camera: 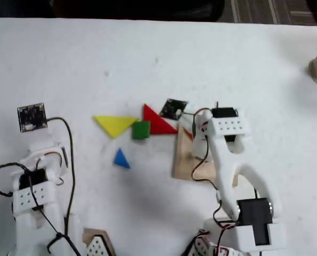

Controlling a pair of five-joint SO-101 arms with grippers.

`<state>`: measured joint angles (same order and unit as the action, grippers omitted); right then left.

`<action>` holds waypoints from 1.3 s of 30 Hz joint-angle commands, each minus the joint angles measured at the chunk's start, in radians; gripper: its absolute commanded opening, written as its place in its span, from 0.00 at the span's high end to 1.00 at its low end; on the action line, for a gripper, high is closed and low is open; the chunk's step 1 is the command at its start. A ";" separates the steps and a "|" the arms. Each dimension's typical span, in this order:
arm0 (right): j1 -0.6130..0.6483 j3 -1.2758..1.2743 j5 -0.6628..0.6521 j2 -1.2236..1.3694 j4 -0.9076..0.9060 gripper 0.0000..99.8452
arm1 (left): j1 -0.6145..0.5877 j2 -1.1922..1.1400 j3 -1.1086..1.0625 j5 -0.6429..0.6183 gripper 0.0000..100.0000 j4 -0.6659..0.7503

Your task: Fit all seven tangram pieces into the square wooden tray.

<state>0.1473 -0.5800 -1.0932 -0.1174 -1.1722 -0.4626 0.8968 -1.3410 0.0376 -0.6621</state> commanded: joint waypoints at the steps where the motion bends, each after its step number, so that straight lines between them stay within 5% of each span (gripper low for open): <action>1: -0.016 0.008 -0.023 -0.050 0.024 0.79 | 0.005 0.021 0.008 0.008 0.97 0.025; 9: -0.016 0.014 -0.023 -0.061 0.018 0.80 | 0.005 0.021 0.008 0.009 0.97 0.025; 14: -0.008 0.009 -0.011 -0.148 -0.091 0.89 | 0.005 0.021 0.008 0.009 0.97 0.025; 20: -0.010 -0.048 0.342 -0.309 -0.124 0.98 | 0.005 0.021 0.008 0.009 0.97 0.025; 29: 0.030 -0.376 0.939 -0.340 0.312 0.98 | 0.005 0.021 0.008 0.009 0.97 0.025; 39: 0.001 -0.437 1.020 -0.325 0.358 0.98 | -0.015 0.021 0.008 0.009 0.97 0.025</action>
<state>0.1657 -1.0234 -0.0806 -0.4196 -0.8316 -0.4641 0.8968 -1.3410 0.0376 -0.6621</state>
